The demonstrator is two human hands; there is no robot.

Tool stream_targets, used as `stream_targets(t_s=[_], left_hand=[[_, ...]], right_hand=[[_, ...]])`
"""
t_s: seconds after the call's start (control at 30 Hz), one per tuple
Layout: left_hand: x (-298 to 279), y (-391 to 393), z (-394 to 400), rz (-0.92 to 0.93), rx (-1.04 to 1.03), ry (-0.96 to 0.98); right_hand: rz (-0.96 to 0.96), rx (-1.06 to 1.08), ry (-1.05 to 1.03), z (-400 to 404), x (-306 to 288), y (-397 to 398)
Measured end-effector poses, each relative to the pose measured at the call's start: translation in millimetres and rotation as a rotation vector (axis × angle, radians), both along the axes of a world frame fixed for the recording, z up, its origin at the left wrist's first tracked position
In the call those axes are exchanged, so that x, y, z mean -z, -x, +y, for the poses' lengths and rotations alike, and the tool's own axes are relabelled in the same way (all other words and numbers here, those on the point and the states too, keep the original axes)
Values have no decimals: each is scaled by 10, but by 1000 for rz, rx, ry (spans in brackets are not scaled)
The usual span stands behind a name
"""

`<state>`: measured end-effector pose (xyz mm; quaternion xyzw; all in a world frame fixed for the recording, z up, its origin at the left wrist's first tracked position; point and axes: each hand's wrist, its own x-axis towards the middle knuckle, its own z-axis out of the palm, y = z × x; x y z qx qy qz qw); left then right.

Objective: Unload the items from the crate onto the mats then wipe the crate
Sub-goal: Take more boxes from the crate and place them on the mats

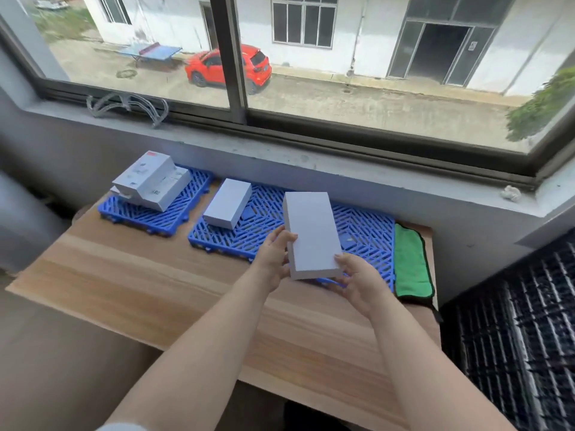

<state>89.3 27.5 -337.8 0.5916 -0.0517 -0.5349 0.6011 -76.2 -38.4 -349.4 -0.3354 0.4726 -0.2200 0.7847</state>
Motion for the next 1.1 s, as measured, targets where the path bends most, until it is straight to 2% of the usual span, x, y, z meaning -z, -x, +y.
stream_targets(t_s=[0.17,0.4,0.57,0.87,1.1], left_hand=[[-30,-245,-174,-29,-30,-46],[22,-616,-278,-29,25,-110],[178,-1093,-361,-73,83,-127],[609,-2180,-527,-58,231,-230],[864,-2715,-659,-42,284,-173]], right_hand=[[-65,10,-95,-279,13,-212],[-76,42,-53,-506,46,-544],[-8,50,-15,-574,205,-991],[76,278,-76,-447,668,-2153],[110,407,-105,-492,924,-2697]])
